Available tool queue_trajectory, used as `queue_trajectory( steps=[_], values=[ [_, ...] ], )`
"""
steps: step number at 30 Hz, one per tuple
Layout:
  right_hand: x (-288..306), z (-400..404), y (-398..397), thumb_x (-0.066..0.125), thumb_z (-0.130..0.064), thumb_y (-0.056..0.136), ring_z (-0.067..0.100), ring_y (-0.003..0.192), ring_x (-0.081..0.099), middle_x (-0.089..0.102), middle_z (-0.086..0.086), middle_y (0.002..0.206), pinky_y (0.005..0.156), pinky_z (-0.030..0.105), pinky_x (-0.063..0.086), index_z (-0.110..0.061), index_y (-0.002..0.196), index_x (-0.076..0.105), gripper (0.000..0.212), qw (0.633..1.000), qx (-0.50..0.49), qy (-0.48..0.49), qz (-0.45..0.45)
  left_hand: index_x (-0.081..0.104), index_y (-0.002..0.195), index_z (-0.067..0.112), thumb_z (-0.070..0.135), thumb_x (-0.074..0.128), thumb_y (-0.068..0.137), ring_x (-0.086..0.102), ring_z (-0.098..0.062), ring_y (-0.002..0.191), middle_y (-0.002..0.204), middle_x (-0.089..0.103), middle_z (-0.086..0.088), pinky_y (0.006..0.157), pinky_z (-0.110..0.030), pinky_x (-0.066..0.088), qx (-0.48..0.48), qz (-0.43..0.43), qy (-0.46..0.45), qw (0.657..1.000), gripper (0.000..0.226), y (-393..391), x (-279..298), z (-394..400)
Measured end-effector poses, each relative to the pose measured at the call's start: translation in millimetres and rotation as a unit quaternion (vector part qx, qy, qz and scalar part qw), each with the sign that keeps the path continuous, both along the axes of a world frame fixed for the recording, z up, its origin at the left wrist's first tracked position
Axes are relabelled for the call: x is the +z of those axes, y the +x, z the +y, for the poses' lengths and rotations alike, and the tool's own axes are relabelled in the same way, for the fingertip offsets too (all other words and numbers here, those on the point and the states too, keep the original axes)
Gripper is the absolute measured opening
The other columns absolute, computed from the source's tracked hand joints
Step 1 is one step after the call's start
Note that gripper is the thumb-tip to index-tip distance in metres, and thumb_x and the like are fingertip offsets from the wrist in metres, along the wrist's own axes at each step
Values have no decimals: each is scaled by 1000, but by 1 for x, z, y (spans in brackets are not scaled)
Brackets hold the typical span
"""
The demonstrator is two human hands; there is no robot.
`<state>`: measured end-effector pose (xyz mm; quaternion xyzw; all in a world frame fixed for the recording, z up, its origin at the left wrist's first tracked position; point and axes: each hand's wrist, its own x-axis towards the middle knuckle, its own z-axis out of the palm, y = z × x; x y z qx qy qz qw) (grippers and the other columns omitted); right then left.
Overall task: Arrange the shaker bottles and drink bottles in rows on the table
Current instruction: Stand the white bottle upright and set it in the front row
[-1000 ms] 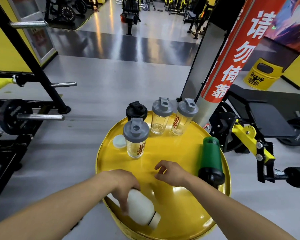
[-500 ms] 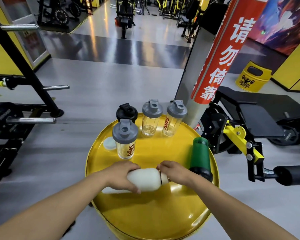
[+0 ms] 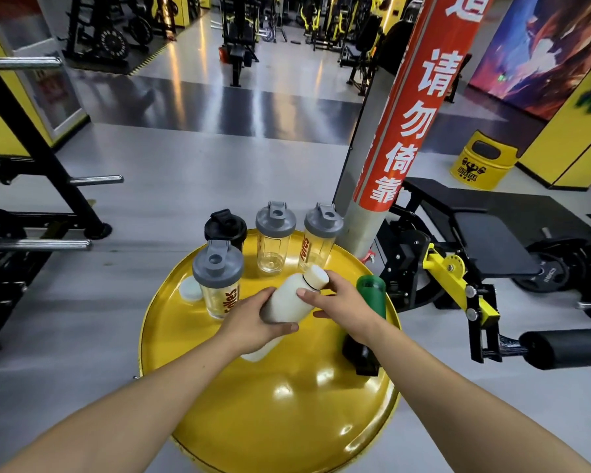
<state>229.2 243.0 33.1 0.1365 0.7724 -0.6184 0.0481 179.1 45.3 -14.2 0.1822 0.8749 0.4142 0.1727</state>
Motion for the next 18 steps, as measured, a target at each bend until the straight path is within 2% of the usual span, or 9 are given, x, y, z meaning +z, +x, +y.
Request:
queue_trajectory(
  steps=[2, 5, 8, 11, 14, 16, 18],
  values=[
    [1, 0, -2, 84, -30, 80, 19, 106, 66, 63, -5, 124, 88, 41, 59, -25, 128, 60, 54, 1000, 1, -4, 31, 50, 134, 40, 69, 78, 58, 61, -14, 107, 119, 65, 16, 89, -41, 53, 18, -4, 15, 1000, 86, 0, 2, 7],
    [3, -4, -6, 88, -30, 74, 10, 107, 64, 63, -9, 127, 83, 25, 56, -28, 132, 59, 65, 996, 14, 45, 72, 52, 137, 36, 64, 83, 56, 62, -14, 105, 123, 62, 11, 82, -34, 52, 54, -14, 51, 997, 91, 0, -2, 14],
    [-3, -7, -8, 88, -35, 74, 8, 114, 59, 59, -11, 132, 91, 24, 51, -34, 133, 56, 67, 992, 30, 79, 93, 55, 136, 28, 56, 87, 60, 63, -16, 98, 121, 57, 2, 75, -28, 48, 86, -12, 67, 994, 88, 0, -9, 18],
    [-13, -4, -5, 81, -32, 82, 7, 117, 59, 57, -15, 133, 91, 22, 50, -36, 136, 51, 62, 994, 28, 62, 85, 54, 138, 27, 52, 87, 63, 62, -17, 102, 123, 58, 2, 80, -32, 49, 94, -6, 70, 993, 85, -3, -12, 20],
    [-26, 1, -1, 69, -14, 91, 13, 112, 63, 58, -12, 128, 88, 26, 51, -38, 135, 46, 55, 999, 41, 3, 30, 49, 141, 29, 42, 86, 70, 60, -17, 116, 133, 60, 8, 92, -37, 51, 102, -11, 106, 989, 81, -4, -12, 21],
    [-35, -1, 0, 66, -15, 93, 10, 106, 64, 56, -14, 126, 80, 20, 50, -36, 142, 41, 60, 998, 57, 32, -5, 44, 144, 30, 37, 85, 74, 57, -15, 122, 138, 58, 12, 98, -38, 51, 105, -13, 121, 987, 82, -1, -14, 21],
    [-43, -5, -1, 67, -20, 93, 11, 110, 62, 55, -14, 126, 80, 17, 49, -32, 147, 37, 63, 993, 71, 93, -7, 40, 147, 31, 34, 86, 73, 58, -15, 120, 138, 57, 13, 96, -36, 51, 110, -10, 123, 986, 87, 3, -18, 20]
  ],
)
